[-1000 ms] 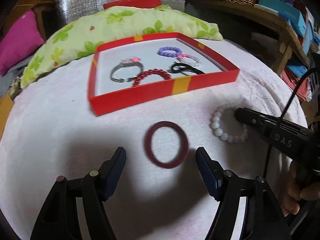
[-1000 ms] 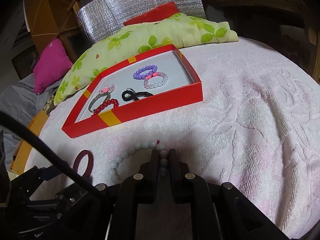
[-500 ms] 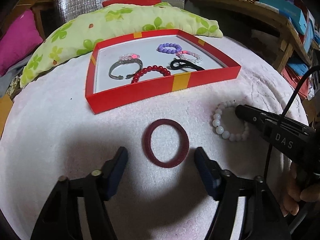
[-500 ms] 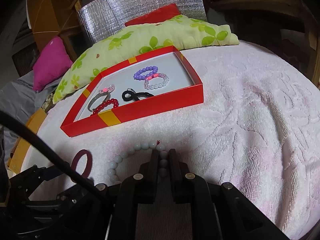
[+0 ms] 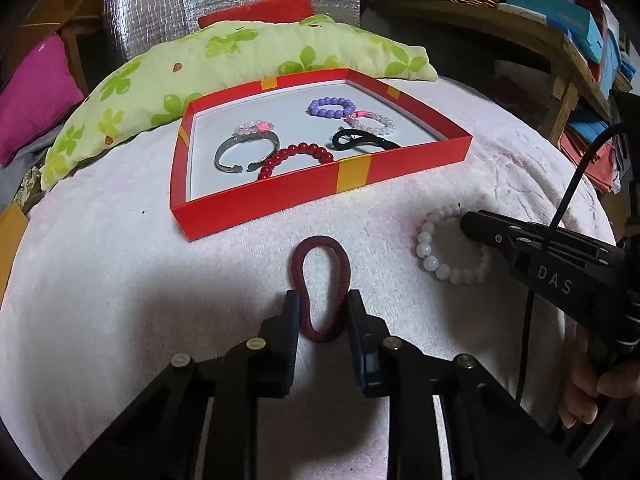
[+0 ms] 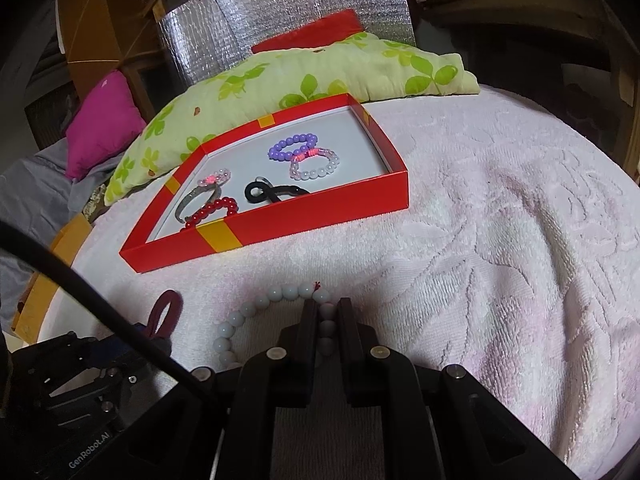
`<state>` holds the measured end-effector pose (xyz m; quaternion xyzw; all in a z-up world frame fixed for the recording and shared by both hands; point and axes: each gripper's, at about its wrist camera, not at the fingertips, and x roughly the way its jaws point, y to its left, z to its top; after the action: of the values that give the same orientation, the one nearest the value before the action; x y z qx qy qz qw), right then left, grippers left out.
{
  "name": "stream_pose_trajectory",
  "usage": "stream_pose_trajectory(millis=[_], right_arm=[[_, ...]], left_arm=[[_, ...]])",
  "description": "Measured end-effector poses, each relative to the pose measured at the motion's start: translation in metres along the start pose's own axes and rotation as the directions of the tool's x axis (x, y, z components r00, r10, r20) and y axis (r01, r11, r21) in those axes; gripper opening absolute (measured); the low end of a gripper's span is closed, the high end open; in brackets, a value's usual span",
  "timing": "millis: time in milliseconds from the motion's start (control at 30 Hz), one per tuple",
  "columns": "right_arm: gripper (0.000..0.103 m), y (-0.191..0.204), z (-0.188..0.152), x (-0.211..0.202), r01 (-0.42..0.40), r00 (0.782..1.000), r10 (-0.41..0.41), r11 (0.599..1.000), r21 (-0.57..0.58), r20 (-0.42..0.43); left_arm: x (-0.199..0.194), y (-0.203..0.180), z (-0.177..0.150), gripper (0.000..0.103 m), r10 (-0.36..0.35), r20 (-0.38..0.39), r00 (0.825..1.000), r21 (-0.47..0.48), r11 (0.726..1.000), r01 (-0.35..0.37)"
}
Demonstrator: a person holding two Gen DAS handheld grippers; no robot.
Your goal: Organize jewelry
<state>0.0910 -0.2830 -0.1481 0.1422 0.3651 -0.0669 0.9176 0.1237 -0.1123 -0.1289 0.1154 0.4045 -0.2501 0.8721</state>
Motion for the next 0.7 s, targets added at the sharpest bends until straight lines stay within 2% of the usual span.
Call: stream_pose_trajectory(millis=[267,533,700], right_arm=[[0.013,0.0,0.0,0.0,0.004,1.0,-0.004,1.0,-0.005,0.001],[0.012,0.009,-0.002,-0.003,0.038,0.999,-0.037,0.997,-0.069,0.014],[0.012,0.012,-0.002,-0.005,0.026,0.999,-0.025,0.996,-0.081,0.02]], left_arm=[[0.001,0.002,-0.001,0.019,0.001,0.004,1.0,-0.009,1.0,-0.001],[0.001,0.006,0.0,0.018,-0.009,0.006,1.0,-0.024,1.0,0.009],[0.0,0.011,-0.001,0.018,-0.012,0.006,1.0,-0.043,0.999,0.012]])
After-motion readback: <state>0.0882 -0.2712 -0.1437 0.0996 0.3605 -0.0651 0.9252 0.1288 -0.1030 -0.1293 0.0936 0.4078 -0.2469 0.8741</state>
